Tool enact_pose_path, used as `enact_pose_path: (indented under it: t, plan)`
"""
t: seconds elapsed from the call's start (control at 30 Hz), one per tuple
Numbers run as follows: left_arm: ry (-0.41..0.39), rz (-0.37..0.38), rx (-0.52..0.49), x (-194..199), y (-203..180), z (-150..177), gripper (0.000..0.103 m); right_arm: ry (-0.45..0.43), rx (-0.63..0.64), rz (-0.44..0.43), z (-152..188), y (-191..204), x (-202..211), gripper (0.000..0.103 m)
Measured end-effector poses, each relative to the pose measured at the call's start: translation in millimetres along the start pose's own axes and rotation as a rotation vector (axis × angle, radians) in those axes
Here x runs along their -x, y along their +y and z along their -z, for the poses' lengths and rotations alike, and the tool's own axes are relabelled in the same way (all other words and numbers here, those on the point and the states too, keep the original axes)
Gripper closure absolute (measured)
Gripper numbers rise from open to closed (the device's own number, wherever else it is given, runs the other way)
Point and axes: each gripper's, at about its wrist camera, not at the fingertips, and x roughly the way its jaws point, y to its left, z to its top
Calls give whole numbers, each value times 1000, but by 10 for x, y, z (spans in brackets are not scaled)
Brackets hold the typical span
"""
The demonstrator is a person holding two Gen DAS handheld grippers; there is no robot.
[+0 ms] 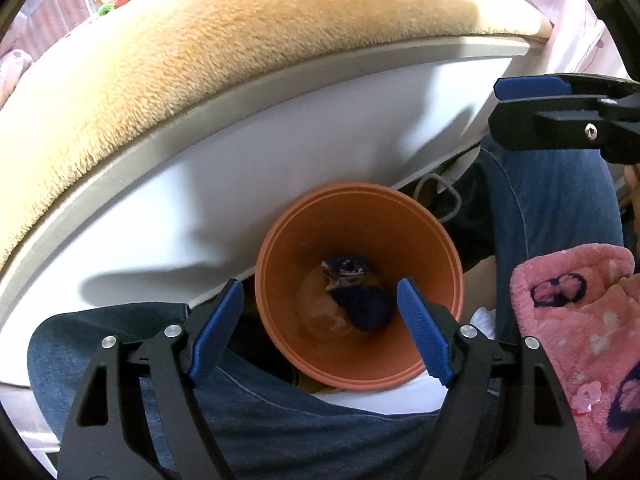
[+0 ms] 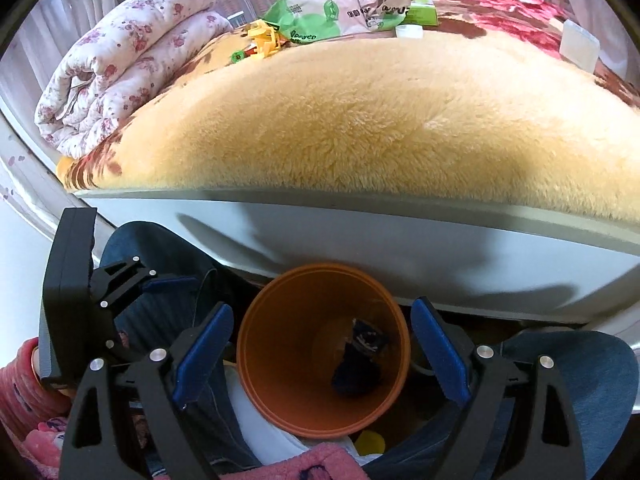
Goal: Collect trash
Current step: 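Return the left tool to the bed and grasp the yellow plastic piece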
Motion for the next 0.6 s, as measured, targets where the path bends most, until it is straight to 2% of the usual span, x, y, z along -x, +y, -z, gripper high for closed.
enact_pose_path:
  t: [0.43, 0.6]
  plan:
    - [-28, -2, 11, 116, 12, -56, 26, -9, 2, 7, -12, 11, 36, 14]
    - [-102, 12, 27, 403, 82, -200, 26, -50, 8, 14, -78, 2, 205, 14]
